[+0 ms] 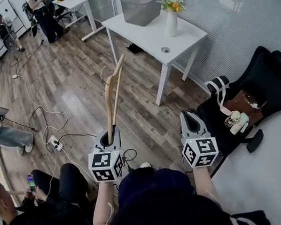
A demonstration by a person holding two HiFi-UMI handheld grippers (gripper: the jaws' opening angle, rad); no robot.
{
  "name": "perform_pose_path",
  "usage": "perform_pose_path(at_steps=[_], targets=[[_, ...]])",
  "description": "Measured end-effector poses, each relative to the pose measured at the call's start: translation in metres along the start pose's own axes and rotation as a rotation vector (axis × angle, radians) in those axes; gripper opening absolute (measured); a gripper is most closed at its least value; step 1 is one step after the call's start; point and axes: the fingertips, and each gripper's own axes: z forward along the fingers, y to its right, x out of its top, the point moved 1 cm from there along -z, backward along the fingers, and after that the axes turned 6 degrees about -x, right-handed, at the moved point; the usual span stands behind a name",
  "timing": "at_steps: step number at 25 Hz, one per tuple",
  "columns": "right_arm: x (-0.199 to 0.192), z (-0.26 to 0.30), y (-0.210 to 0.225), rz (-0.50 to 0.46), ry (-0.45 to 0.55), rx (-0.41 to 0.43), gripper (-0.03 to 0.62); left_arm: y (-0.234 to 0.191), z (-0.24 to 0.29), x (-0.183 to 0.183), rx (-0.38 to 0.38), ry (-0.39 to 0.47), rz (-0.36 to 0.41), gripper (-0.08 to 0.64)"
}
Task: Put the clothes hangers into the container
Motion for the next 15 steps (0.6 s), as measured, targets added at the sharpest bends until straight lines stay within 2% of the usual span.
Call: perform_pose_path(at_steps=[15], targets=[[-0.014, 0.015, -0.021, 0.013, -0.031, -0.018, 0.028, -0.03, -0.003, -0.011, -0.01, -0.026, -0.014, 0.008]])
